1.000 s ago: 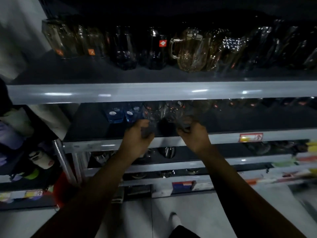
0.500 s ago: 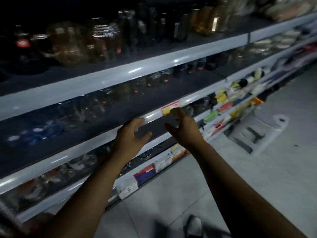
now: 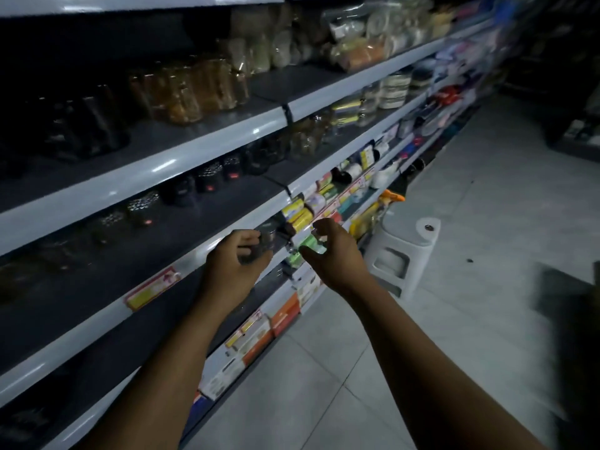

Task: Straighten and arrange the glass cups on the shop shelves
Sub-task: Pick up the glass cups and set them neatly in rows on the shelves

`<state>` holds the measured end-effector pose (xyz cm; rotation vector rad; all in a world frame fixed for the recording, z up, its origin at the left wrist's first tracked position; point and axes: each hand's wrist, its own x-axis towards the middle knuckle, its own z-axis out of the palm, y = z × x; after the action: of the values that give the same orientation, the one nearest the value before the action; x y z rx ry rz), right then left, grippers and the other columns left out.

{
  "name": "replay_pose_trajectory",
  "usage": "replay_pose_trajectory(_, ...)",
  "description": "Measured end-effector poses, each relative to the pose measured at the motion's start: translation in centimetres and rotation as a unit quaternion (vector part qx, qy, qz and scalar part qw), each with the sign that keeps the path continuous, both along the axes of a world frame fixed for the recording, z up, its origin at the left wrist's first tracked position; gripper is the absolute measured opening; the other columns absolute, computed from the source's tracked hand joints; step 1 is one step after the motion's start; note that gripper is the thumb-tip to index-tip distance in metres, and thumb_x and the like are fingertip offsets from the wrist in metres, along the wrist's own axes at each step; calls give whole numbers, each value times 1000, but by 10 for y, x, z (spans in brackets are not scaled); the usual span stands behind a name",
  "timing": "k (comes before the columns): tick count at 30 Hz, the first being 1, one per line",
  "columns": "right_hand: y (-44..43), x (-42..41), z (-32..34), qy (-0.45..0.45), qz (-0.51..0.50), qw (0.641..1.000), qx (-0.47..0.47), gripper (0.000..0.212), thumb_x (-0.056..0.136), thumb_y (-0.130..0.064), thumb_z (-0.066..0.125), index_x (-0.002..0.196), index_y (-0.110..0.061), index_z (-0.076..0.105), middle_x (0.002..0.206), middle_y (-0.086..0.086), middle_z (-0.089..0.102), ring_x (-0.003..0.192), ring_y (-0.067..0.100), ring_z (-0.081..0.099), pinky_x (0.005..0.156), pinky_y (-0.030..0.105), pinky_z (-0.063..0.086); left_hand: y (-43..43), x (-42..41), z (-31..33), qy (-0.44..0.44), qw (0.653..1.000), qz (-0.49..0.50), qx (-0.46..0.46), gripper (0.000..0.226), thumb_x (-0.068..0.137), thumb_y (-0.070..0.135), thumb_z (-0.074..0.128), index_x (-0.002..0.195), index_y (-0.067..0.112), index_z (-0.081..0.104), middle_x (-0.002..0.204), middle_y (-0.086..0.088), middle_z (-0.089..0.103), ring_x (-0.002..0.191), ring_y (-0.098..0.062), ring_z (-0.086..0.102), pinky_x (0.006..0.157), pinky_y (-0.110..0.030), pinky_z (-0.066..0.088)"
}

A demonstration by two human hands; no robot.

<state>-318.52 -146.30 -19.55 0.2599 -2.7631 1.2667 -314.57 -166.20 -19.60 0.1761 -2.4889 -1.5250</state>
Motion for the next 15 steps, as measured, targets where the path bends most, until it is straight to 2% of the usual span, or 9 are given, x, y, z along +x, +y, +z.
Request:
replay_pose_trajectory(6,40,-64,-11,-10,-17,999,-35,54,91,-36,73,137,-17,51,133,3,60,114,22,61,90,38,55,40,-72,-10,-13,1000,5,24,33,87,23,77,118,24,66,111,13,69,102,-3,64,80,-19,49)
replay_pose_trajectory(12,52,-145,-30,-32,-28,995,-90,49,91,-34,73,134,-19,53,130,-1,61,112,19,62,87,33,53,71,-155,-40,-18,994,26,105,23,88,12,76,108,19,68,104,7,71,96,-5,66,83,-24,57)
replay_pose_trajectory(15,57,-202,-32,-45,-39,996,-72,53,91,-36,72,136,-17,52,131,3,61,112,20,61,93,40,54,75,-211,-48,-18,993,38,108,22,88,14,75,108,21,69,105,6,72,97,-8,66,77,-19,52)
